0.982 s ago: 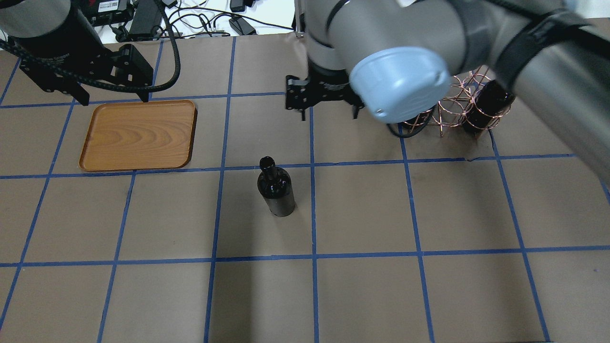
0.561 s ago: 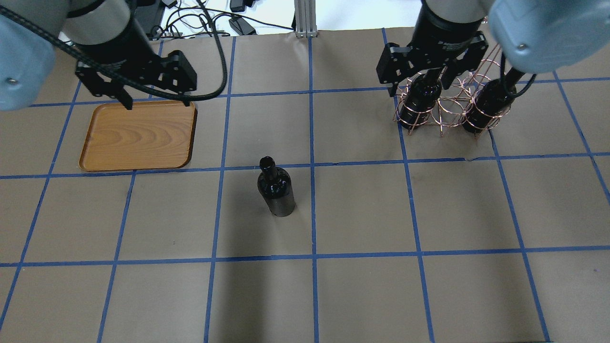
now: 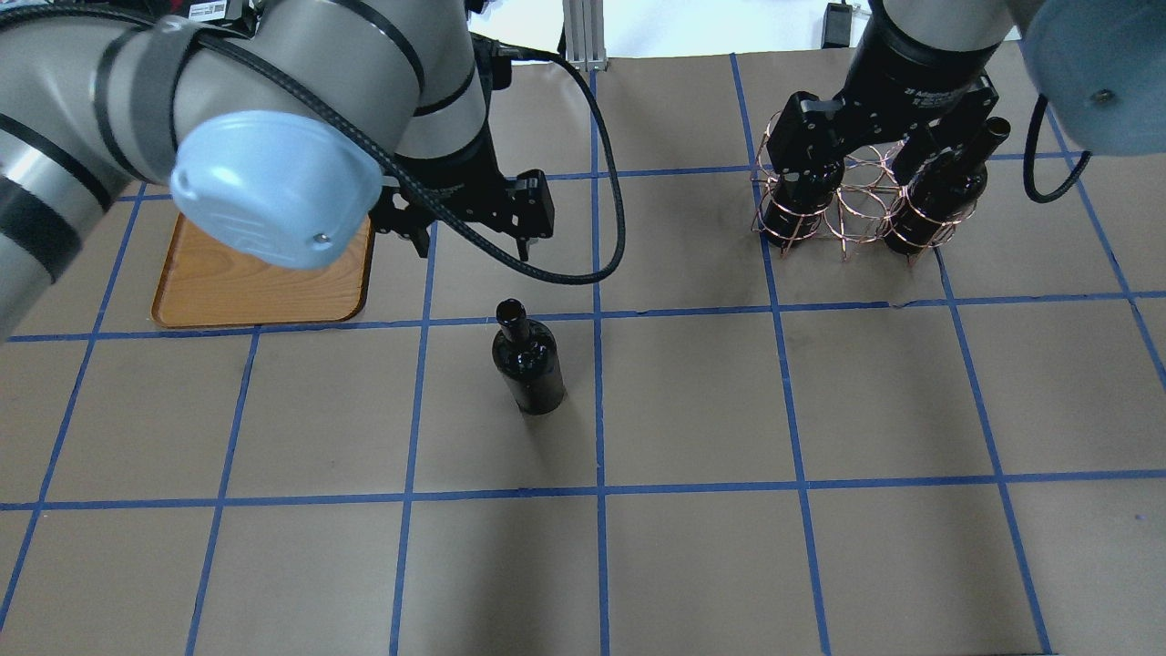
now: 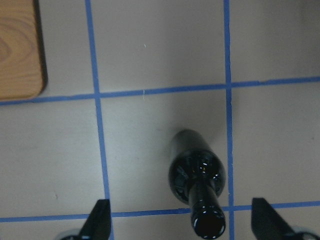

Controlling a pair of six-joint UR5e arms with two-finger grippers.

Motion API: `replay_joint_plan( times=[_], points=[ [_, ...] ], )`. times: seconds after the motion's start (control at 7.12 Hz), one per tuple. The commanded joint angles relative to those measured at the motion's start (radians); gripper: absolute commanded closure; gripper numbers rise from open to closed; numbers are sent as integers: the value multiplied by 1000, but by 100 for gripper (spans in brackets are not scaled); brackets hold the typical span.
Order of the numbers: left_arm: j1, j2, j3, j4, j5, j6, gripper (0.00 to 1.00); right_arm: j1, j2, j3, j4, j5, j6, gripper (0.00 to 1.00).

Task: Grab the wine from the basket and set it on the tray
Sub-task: 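Grasp the standing bottle's neck with the left gripper and lift it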

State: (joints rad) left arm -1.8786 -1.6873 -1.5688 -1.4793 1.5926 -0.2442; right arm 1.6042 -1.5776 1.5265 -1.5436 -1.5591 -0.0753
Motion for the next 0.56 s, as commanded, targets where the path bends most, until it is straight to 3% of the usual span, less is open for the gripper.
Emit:
replay_joint_plan(
  times=[0.0,0.14,0.42],
  points=[
    [-14,-23,-101,64,-62,5,0,-1,5,9,5,5,11,0],
    [-14,-35,-106,69,-63,5,0,-6,-2,6,11,-5,2,0],
    [-16,-35,-106,65,-53,11,51,-9,-2,8,14,-2,-3,0]
  ],
)
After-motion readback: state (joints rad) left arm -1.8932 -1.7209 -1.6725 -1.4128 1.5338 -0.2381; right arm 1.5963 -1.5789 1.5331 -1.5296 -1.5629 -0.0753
